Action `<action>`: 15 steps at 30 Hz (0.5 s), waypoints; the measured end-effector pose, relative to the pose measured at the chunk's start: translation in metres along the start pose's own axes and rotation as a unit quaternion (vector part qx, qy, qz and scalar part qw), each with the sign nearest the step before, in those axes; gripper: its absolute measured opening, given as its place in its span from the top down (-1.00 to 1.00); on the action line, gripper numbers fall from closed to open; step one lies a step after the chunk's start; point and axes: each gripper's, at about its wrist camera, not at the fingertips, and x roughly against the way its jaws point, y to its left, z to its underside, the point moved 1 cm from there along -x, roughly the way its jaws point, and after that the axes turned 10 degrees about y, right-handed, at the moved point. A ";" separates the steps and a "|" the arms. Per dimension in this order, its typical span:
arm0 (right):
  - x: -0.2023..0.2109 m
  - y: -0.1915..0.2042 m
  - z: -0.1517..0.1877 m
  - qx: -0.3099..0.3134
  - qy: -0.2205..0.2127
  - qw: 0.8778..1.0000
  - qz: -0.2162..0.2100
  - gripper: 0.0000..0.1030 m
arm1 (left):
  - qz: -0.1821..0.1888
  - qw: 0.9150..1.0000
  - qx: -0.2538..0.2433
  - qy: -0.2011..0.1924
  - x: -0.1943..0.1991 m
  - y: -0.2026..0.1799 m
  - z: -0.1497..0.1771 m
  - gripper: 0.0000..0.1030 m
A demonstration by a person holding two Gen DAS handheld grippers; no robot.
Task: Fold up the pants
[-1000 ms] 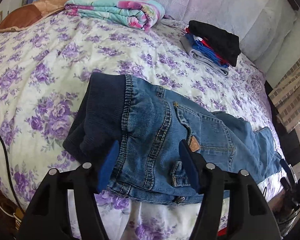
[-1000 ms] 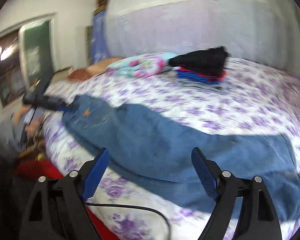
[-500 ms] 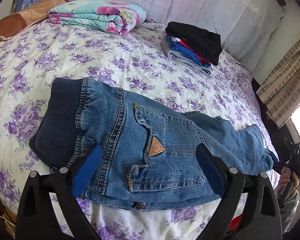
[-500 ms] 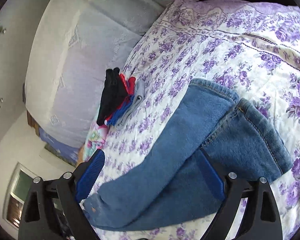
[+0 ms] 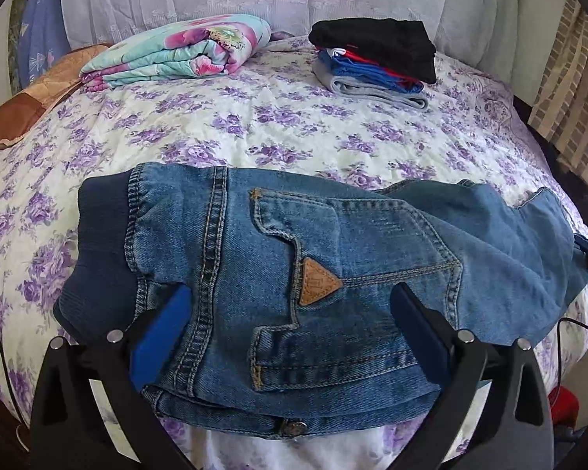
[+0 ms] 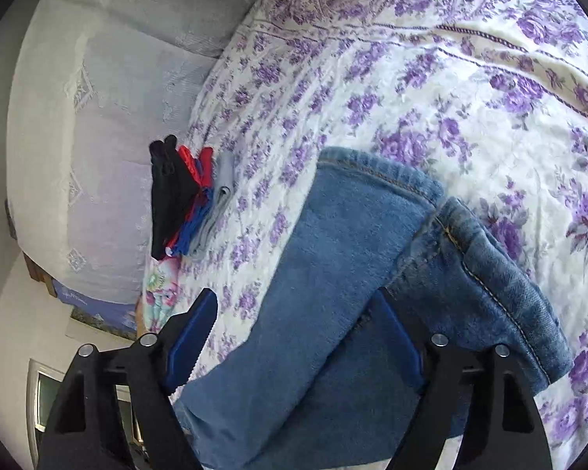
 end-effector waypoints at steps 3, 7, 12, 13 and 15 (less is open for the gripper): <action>-0.004 0.005 0.009 0.005 0.017 1.000 -0.004 -0.57 | -0.009 1.000 -0.008 -0.007 -0.002 -0.002 0.001 -0.91; -0.026 0.005 0.000 -0.001 0.015 1.000 -0.001 -0.09 | -0.017 1.000 -0.012 -0.009 -0.003 -0.004 0.000 -0.91; -0.026 -0.009 -0.002 -0.019 -0.012 0.999 -0.041 0.77 | -0.001 1.000 -0.008 -0.011 0.000 0.000 0.002 -0.91; -0.023 -0.009 0.000 -0.009 -0.021 0.999 -0.045 0.86 | -0.003 1.000 -0.009 -0.012 0.000 -0.001 0.002 -0.91; -0.012 -0.004 0.005 0.008 -0.041 0.998 -0.055 0.88 | -0.010 1.000 -0.013 -0.012 -0.002 -0.003 0.001 -0.91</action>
